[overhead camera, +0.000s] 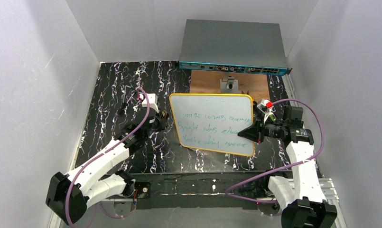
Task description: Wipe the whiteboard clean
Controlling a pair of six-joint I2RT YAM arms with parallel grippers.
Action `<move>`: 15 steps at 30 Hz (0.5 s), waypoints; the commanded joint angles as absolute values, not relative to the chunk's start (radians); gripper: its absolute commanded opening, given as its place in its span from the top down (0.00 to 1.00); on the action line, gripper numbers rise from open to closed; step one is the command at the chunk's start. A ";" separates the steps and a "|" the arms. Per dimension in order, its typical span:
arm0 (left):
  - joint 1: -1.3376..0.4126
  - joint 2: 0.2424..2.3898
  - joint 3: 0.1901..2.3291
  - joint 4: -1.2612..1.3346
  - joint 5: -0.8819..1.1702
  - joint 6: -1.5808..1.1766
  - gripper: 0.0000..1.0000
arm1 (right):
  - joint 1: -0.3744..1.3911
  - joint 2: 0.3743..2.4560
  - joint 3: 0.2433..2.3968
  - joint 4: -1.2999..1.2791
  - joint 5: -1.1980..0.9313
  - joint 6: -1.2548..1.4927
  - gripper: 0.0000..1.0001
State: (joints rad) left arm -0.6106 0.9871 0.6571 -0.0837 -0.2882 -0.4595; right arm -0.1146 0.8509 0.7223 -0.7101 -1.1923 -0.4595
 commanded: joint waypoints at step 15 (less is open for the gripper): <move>-0.643 1.112 0.708 0.231 -0.225 -0.423 1.00 | -0.113 0.838 0.741 -0.683 -1.280 -0.477 0.99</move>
State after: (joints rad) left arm -0.6441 1.0935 0.6628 0.1360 -0.1238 -0.4118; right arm -0.1150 0.8513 0.7223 -0.7151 -1.1896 -0.4473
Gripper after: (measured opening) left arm 0.216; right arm 0.110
